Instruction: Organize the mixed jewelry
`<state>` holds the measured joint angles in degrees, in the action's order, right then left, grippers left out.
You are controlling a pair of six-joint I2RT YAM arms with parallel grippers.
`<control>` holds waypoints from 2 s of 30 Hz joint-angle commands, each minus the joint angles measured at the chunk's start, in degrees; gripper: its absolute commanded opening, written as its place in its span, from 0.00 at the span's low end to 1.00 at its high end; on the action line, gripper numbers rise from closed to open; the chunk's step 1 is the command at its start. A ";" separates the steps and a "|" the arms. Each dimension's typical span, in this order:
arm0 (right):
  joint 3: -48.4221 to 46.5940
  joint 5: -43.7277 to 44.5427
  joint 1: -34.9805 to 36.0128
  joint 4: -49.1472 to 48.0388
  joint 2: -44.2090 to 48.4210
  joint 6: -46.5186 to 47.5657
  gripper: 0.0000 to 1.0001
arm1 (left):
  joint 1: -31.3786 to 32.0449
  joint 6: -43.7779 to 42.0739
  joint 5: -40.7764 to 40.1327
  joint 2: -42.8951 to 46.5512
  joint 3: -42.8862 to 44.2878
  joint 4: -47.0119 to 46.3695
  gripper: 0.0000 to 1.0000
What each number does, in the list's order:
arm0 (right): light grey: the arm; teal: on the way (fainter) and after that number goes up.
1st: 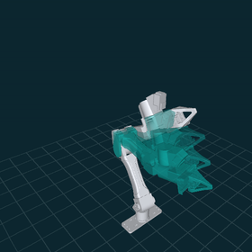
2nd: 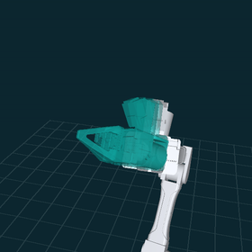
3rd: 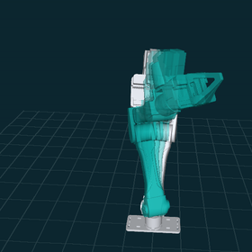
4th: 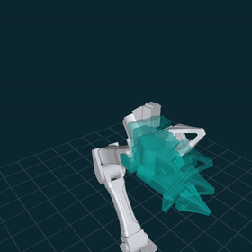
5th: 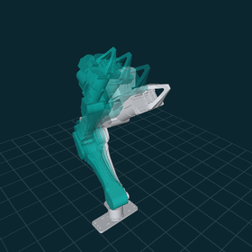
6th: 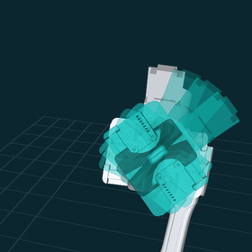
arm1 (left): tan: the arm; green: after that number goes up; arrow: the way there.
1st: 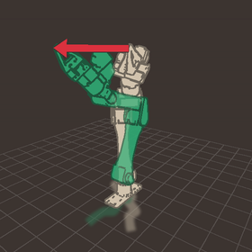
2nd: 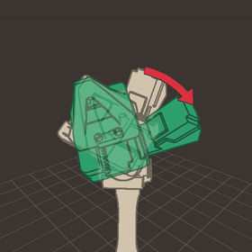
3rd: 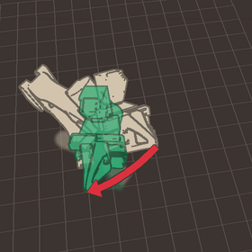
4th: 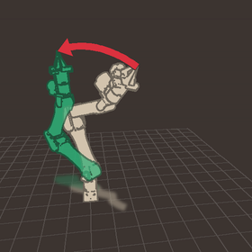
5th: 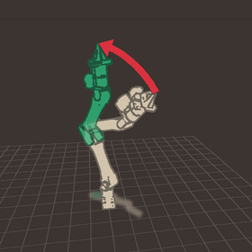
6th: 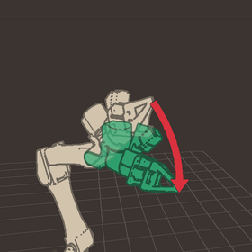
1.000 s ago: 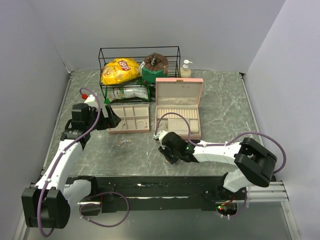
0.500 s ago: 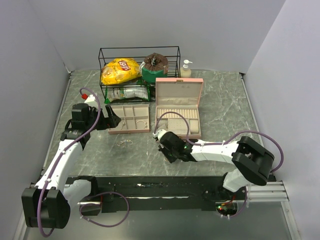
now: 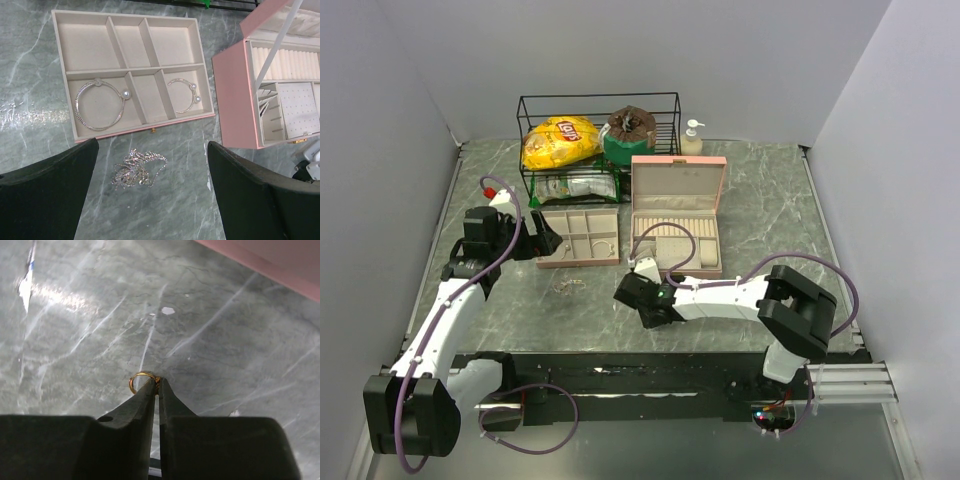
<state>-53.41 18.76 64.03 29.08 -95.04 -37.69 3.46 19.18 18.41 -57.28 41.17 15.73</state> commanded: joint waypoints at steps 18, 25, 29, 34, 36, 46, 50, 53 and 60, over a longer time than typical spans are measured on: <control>6.21 4.35 0.92 -0.09 13.99 -9.77 0.00 | 0.14 4.98 7.15 0.93 0.85 -3.15 0.96; 3.84 8.65 0.22 6.41 23.67 -10.91 0.00 | 2.68 9.82 15.50 3.14 2.16 -7.90 0.96; 3.66 8.49 -4.16 7.13 29.99 -9.43 0.00 | 9.17 11.75 15.69 3.66 4.80 -8.78 0.96; 3.75 2.96 -12.51 4.77 35.45 -6.61 0.00 | 16.56 14.30 16.83 1.22 5.85 -14.13 0.96; 4.01 0.76 -15.58 2.13 36.68 -5.47 0.00 | 20.17 14.48 17.09 -0.20 6.29 -15.28 0.96; 2.87 -1.09 -18.24 -4.91 35.01 -5.10 0.00 | 30.89 17.99 17.54 -12.76 7.78 -27.24 0.99; 4.10 -1.10 -18.33 -6.58 36.42 -6.60 0.00 | 33.53 20.98 17.45 -16.02 8.23 -30.66 0.93; 5.07 -1.36 -18.41 -7.72 37.21 -7.39 0.00 | 35.11 23.00 16.57 -18.48 8.93 -31.28 0.90; 7.70 -1.36 -18.42 -9.74 39.93 -8.89 0.00 | 36.96 27.84 14.99 -21.73 9.10 -34.98 0.72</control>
<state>-47.05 16.86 46.04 22.79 -57.93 -45.17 39.46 43.40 34.61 -78.24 47.81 -13.80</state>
